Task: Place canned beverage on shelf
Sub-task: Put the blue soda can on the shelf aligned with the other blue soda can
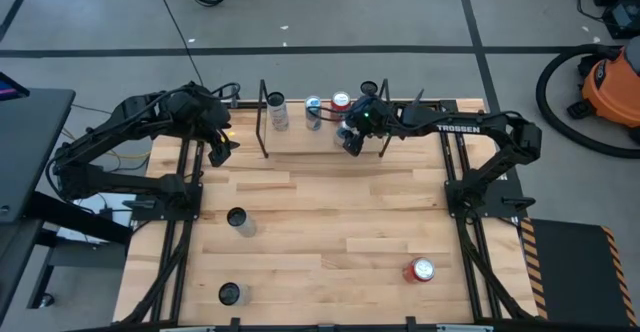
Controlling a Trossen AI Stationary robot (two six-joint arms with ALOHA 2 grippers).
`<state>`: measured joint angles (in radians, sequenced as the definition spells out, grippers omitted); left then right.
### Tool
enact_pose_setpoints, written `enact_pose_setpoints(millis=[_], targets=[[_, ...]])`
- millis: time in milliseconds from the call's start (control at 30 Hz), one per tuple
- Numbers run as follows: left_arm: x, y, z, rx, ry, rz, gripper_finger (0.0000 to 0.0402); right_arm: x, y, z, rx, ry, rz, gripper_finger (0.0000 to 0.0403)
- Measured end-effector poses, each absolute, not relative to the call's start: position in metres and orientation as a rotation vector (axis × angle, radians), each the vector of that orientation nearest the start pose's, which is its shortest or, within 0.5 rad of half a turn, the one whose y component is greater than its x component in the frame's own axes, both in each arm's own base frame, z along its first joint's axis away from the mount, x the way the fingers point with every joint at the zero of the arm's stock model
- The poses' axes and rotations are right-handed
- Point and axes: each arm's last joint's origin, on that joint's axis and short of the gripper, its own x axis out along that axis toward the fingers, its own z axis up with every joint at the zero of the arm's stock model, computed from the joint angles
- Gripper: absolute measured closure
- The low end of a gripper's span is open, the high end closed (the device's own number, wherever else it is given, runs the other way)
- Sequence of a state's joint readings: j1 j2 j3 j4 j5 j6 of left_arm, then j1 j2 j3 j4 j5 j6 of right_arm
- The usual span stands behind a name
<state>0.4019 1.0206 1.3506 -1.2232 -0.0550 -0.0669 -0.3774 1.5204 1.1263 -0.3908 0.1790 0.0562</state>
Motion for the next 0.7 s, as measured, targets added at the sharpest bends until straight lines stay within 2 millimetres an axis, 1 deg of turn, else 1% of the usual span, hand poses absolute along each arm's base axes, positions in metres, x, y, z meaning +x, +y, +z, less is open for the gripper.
enact_pose_setpoints(millis=[300, 700], targets=[[0.1419, 0.062, 0.3894, -0.216, 0.874, 0.455, 0.0102, 0.2969, -0.13, 0.2605, 0.191, 0.761, -0.564, 0.0117], [0.1419, 0.0621, 0.3894, -0.215, 0.874, 0.455, 0.0102, 0.2949, -0.1343, 0.2605, 0.195, 0.762, -0.563, 0.0116]])
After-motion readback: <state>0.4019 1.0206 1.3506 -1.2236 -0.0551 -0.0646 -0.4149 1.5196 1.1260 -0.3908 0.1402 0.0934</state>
